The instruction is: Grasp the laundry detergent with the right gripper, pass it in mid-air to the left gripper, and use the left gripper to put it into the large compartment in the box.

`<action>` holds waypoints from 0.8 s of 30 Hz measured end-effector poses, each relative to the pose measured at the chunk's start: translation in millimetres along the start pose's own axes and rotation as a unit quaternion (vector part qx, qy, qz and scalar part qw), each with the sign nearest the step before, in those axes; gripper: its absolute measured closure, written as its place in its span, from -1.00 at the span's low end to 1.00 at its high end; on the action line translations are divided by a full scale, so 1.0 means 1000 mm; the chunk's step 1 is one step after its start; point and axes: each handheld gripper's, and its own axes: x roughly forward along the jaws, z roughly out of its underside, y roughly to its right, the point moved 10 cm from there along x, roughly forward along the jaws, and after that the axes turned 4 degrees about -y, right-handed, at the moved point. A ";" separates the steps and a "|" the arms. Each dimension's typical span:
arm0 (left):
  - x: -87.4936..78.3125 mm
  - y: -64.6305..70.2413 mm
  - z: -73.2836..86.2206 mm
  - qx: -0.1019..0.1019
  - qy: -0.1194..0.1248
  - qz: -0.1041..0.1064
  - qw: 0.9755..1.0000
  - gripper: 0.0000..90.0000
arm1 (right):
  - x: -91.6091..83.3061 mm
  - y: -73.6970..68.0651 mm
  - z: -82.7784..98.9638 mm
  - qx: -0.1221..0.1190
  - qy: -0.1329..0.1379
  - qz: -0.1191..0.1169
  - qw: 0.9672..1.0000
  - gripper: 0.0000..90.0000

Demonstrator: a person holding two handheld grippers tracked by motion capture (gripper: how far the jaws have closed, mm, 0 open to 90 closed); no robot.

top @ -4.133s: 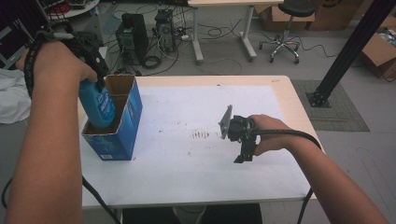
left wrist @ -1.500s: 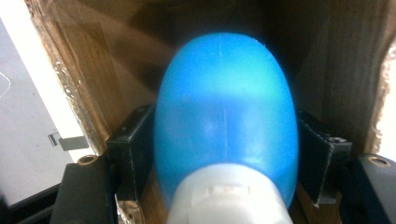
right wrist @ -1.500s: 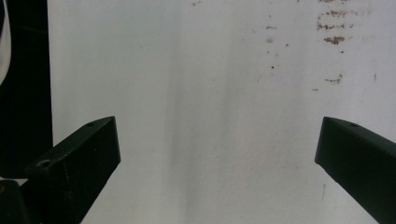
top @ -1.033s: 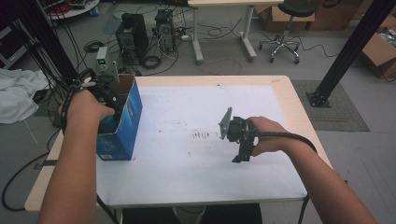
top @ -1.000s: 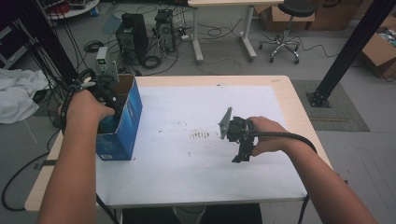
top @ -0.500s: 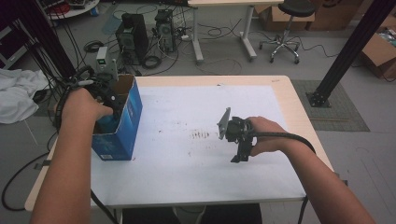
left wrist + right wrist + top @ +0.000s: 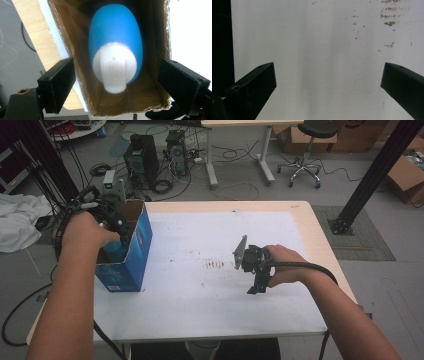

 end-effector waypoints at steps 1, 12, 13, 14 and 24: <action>-0.001 0.001 0.001 0.000 0.000 -0.003 1.000 -0.72 | 0.000 0.000 0.000 0.000 0.000 0.000 1.000 -1.00; -0.020 0.015 0.007 0.029 0.003 -0.022 0.999 -1.00 | -0.002 -0.001 0.002 0.001 -0.001 0.003 1.000 -1.00; -0.023 0.016 0.007 0.036 0.006 -0.024 0.999 -1.00 | -0.002 -0.001 0.002 0.001 0.000 0.003 1.000 -1.00; -0.025 0.019 0.007 0.039 0.010 -0.022 0.999 -1.00 | -0.002 -0.001 0.002 0.001 0.000 0.003 1.000 -1.00; -0.051 0.058 0.007 0.129 0.035 -0.028 0.991 -1.00 | -0.008 -0.001 0.003 0.003 -0.004 0.004 1.000 -1.00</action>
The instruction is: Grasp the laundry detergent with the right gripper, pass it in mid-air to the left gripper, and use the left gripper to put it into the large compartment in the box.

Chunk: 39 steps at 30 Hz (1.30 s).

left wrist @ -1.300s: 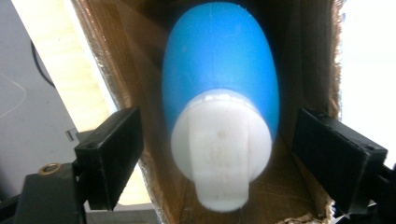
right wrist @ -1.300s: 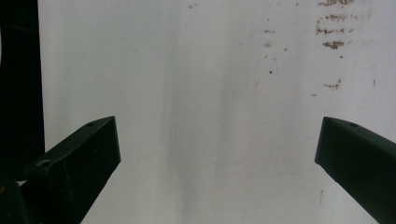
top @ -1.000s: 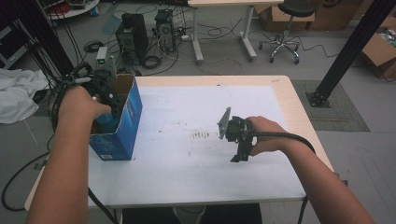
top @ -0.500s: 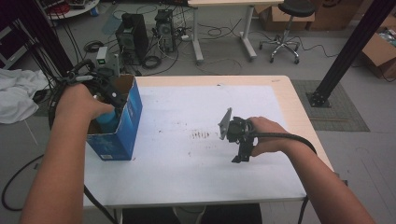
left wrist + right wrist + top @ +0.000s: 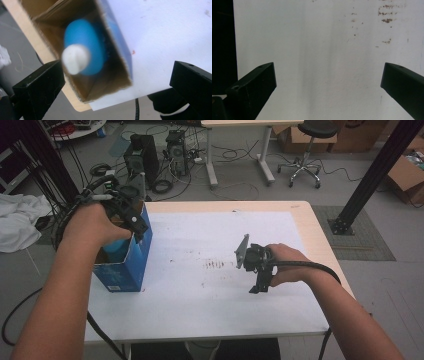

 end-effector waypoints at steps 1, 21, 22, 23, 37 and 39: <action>-0.003 0.004 -0.002 0.012 0.002 -0.002 1.000 -1.00 | 0.000 0.000 0.000 0.000 0.000 0.001 1.000 -1.00; -0.011 0.087 -0.019 0.209 0.025 0.024 0.977 -1.00 | -0.007 -0.001 0.002 0.009 -0.021 -0.006 1.000 -1.00; -0.010 0.090 -0.019 0.219 0.026 0.027 0.975 -1.00 | -0.008 -0.001 0.002 0.008 -0.022 -0.005 1.000 -1.00; -0.010 0.093 -0.020 0.230 0.029 0.026 0.972 -1.00 | -0.009 -0.001 0.002 0.006 -0.024 -0.005 1.000 -1.00; 0.001 0.132 -0.023 0.335 0.032 0.033 0.941 -1.00 | -0.016 0.001 0.008 0.011 -0.030 -0.004 0.999 -1.00; 0.004 0.135 -0.023 0.342 0.026 0.034 0.939 -1.00 | -0.017 0.001 0.010 0.012 -0.032 -0.004 0.999 -1.00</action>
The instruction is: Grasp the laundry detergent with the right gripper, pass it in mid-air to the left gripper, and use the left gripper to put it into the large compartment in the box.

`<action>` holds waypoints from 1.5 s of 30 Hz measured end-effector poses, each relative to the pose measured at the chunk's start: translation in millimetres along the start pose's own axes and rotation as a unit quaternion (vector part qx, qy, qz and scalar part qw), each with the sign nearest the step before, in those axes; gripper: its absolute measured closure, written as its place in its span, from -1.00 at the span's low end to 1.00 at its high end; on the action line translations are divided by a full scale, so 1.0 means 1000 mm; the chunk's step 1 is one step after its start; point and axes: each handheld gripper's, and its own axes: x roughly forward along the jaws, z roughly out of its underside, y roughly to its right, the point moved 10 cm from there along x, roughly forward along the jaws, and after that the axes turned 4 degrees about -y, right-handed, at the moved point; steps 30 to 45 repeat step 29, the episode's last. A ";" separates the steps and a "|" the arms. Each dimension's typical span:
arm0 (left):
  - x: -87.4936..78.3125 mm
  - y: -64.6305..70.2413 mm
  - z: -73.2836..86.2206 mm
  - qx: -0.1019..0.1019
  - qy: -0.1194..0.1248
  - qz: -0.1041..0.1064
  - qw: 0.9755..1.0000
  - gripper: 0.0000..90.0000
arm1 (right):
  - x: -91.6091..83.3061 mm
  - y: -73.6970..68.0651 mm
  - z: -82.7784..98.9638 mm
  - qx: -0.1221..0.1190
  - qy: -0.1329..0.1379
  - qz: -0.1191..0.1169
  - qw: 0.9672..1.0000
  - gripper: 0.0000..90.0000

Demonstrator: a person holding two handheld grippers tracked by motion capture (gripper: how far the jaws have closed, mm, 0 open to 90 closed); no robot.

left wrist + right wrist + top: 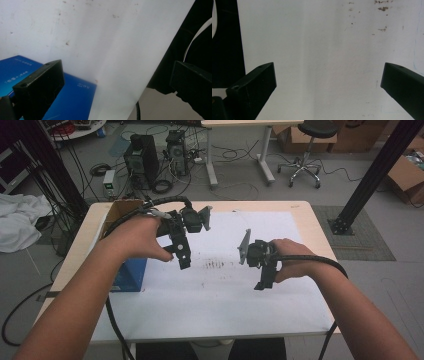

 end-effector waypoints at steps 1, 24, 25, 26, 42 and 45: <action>0.001 0.001 -0.001 0.005 -0.001 0.000 1.000 -1.00 | 0.000 0.000 0.000 0.000 0.001 0.000 1.000 -1.00; 0.010 0.009 -0.006 0.031 -0.005 0.010 0.999 -1.00 | -0.002 0.002 0.005 0.002 -0.001 0.002 1.000 -1.00; 0.010 0.009 -0.005 0.032 -0.007 0.010 0.999 -1.00 | -0.003 0.002 0.005 0.003 -0.001 0.002 1.000 -1.00; 0.011 0.010 -0.005 0.031 -0.006 0.010 0.999 -1.00 | -0.003 0.002 0.004 0.002 0.000 0.002 1.000 -1.00; 0.011 0.011 -0.005 0.030 -0.008 0.012 0.999 -1.00 | -0.003 0.000 0.004 0.002 -0.001 0.003 1.000 -1.00; 0.011 0.011 -0.005 0.030 -0.008 0.012 0.999 -1.00 | -0.003 0.000 0.004 0.002 -0.001 0.003 1.000 -1.00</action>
